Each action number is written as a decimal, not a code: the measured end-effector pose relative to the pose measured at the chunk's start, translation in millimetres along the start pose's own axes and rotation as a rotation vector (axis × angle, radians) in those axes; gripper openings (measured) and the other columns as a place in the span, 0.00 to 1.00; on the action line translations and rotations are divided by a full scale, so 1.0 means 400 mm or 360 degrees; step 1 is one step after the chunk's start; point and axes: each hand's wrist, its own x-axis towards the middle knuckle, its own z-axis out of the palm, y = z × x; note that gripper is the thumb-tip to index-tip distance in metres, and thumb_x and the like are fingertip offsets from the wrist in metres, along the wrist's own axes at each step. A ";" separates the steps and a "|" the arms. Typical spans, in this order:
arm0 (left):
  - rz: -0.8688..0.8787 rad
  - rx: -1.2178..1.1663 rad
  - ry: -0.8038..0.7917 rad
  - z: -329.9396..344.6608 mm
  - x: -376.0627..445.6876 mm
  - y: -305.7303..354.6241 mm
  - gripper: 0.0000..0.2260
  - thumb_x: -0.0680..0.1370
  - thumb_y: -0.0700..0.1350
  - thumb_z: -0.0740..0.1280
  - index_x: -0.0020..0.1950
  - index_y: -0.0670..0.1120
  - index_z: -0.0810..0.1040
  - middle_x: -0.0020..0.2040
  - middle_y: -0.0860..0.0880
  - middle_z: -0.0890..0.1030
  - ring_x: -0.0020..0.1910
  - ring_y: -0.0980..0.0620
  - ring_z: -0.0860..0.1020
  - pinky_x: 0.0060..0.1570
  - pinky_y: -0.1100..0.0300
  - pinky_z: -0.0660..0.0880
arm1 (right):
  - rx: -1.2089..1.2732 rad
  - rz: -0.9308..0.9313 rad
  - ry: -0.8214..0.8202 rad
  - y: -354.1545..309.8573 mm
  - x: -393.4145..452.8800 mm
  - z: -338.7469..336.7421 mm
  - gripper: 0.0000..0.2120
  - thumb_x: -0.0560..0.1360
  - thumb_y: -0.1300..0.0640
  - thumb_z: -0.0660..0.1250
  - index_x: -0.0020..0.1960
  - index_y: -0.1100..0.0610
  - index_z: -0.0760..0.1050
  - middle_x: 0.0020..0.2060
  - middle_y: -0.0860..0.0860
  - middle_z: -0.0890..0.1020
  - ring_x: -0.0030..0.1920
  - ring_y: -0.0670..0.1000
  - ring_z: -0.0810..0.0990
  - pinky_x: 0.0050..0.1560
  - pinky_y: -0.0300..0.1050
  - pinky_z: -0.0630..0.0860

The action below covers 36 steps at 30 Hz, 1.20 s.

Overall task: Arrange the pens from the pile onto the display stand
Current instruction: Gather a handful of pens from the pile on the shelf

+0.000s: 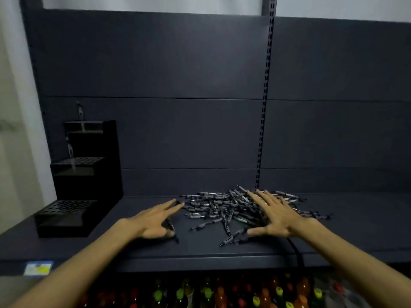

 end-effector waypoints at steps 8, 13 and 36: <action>0.0013 -0.0045 -0.0035 0.129 0.102 -0.017 0.39 0.74 0.76 0.54 0.76 0.69 0.32 0.80 0.57 0.35 0.80 0.51 0.37 0.78 0.46 0.41 | -0.0007 0.0025 -0.0030 0.074 0.016 0.102 0.59 0.60 0.14 0.55 0.74 0.36 0.24 0.79 0.45 0.32 0.79 0.51 0.33 0.78 0.63 0.37; -0.0112 -0.0134 0.0097 0.179 0.204 0.024 0.39 0.74 0.77 0.50 0.73 0.70 0.28 0.78 0.60 0.30 0.77 0.54 0.31 0.74 0.35 0.34 | 0.0083 -0.0097 0.0042 0.124 0.071 0.156 0.58 0.62 0.14 0.54 0.74 0.37 0.23 0.78 0.42 0.31 0.78 0.49 0.30 0.78 0.61 0.35; -0.0050 -0.0536 0.0232 0.139 0.411 0.168 0.54 0.61 0.77 0.70 0.78 0.69 0.40 0.81 0.61 0.40 0.78 0.60 0.35 0.74 0.35 0.33 | 0.0146 -0.0182 0.0228 0.136 0.301 0.213 0.52 0.66 0.16 0.48 0.79 0.41 0.32 0.81 0.48 0.42 0.80 0.51 0.36 0.78 0.63 0.38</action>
